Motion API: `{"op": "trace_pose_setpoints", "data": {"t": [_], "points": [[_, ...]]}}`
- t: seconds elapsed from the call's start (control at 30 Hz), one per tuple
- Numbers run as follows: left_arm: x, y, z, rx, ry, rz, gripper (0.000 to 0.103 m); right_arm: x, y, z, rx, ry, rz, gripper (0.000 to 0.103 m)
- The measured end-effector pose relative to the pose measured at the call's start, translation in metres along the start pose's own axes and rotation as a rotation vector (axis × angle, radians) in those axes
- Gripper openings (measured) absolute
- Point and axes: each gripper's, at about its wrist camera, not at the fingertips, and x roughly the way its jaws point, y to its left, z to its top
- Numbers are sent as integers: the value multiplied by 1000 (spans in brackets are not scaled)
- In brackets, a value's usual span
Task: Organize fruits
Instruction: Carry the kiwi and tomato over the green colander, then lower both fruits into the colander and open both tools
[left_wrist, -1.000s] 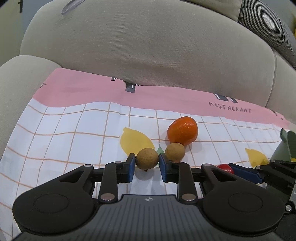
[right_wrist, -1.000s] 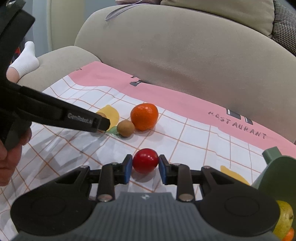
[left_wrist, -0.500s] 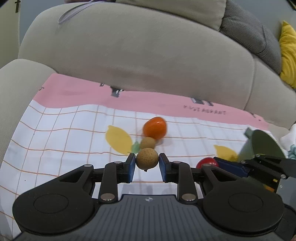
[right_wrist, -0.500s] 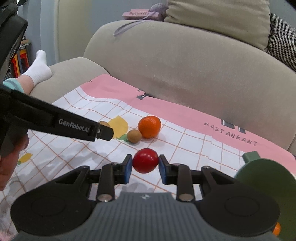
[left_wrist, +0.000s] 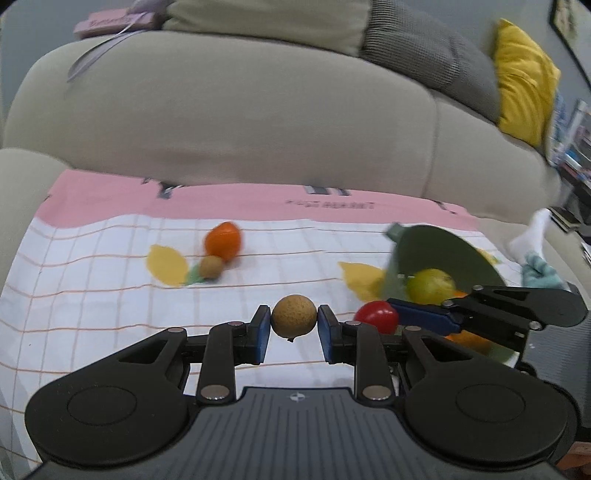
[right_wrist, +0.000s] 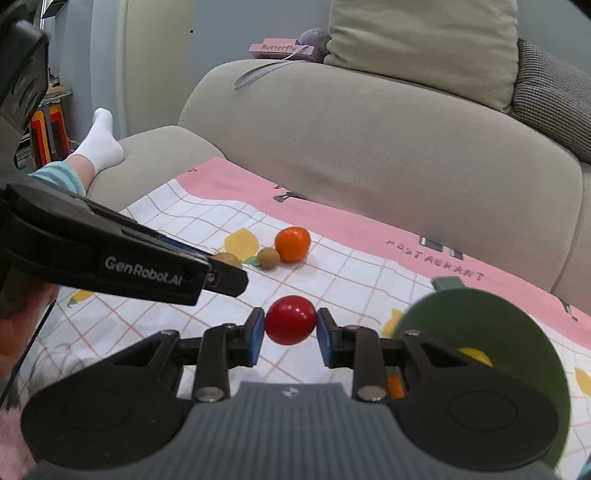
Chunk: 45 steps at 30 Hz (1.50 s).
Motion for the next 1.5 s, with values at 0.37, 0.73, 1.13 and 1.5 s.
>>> {"op": "trace_pose_setpoints", "data": {"t": [0.37,0.73,1.13,1.5], "points": [[-11,-70,0,143,0,-76,30,-53,-33,-27,74,17,-78,27],[9,-135,10,356,114,-108,30,-79,-80,-48,243,115,-137,27],[49,-167,29,451,328,-117,30,-76,-131,-50,438,243,-20,27],[77,-169,33,486,413,-119,30,-48,-144,-52,504,350,33,27]]}}
